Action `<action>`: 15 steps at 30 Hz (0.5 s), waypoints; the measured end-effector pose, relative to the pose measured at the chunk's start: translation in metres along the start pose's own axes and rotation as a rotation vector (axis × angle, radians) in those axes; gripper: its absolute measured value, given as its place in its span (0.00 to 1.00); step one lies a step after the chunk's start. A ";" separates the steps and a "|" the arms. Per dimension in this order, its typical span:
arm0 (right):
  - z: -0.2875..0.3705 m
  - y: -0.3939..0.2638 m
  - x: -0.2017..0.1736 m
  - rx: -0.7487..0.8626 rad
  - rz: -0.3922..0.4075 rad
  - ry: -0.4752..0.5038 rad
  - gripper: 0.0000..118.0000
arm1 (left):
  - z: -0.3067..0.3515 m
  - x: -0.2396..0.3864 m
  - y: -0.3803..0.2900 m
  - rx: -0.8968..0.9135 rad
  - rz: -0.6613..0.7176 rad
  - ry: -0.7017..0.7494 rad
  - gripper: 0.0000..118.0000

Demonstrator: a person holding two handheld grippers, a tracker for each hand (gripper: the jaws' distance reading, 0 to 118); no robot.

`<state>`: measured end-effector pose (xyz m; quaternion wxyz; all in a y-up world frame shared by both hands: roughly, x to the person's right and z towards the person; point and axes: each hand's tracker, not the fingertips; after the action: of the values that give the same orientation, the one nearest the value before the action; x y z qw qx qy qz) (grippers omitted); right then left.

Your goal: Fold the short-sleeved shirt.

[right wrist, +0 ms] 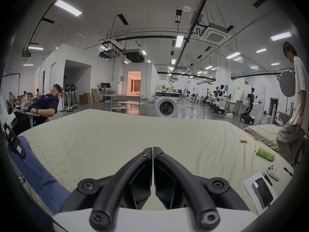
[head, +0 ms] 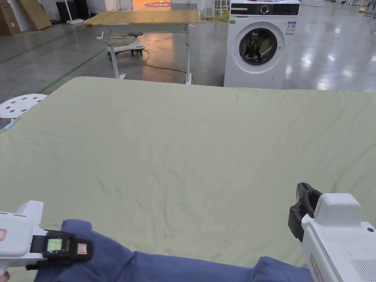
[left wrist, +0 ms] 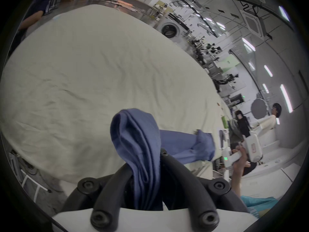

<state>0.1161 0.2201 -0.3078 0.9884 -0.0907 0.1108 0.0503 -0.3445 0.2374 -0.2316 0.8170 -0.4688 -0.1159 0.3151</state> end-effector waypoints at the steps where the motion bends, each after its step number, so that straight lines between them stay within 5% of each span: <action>1: 0.001 0.000 0.000 0.000 0.002 0.000 0.00 | 0.005 -0.023 0.013 -0.016 0.003 -0.033 0.02; 8: 0.005 -0.006 0.008 -0.013 -0.005 -0.015 0.00 | -0.069 0.025 0.003 -0.072 -0.012 -0.068 0.02; 15: 0.010 -0.011 0.018 -0.034 -0.011 -0.040 0.00 | -0.169 0.039 -0.020 -0.220 -0.069 0.107 0.02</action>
<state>0.1369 0.2123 -0.3002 0.9890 -0.1072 0.0894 0.0486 -0.2245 0.1373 -0.3084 0.7760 -0.5676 -0.1220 0.2465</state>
